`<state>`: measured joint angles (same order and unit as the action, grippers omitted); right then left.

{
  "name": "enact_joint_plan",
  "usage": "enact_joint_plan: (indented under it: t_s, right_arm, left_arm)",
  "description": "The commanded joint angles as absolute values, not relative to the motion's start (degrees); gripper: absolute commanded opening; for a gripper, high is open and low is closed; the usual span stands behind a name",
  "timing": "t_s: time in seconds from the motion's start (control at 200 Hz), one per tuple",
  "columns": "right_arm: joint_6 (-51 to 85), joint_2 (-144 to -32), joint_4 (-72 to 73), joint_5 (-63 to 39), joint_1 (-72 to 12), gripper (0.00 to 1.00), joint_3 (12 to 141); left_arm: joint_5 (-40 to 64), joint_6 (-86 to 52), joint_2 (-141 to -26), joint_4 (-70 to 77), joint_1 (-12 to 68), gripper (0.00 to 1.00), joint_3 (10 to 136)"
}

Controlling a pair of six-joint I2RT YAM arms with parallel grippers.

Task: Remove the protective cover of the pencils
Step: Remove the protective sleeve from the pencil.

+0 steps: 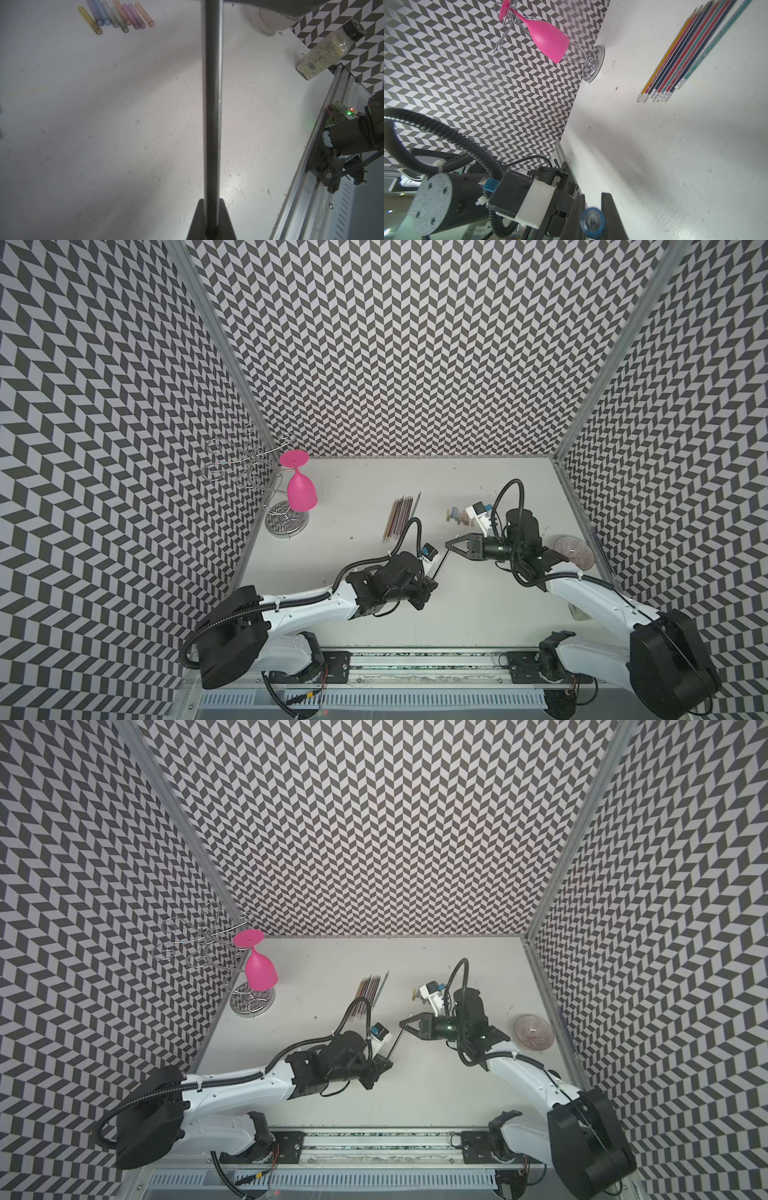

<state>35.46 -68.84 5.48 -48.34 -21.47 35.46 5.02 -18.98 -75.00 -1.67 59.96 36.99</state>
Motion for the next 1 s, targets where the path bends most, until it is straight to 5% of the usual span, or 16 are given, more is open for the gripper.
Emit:
enact_joint_plan:
  t_s: [0.0,0.996]
  right_arm:
    - [34.7,-68.9,10.1,-43.0,-17.3,0.02,38.8]
    - [33.7,-75.3,10.0,-46.7,-11.1,0.01,44.6]
  left_arm:
    - [4.9,-18.8,-77.2,-9.6,60.3,0.00,34.9]
    - [9.3,-18.0,-83.8,-9.3,60.5,0.00,35.9]
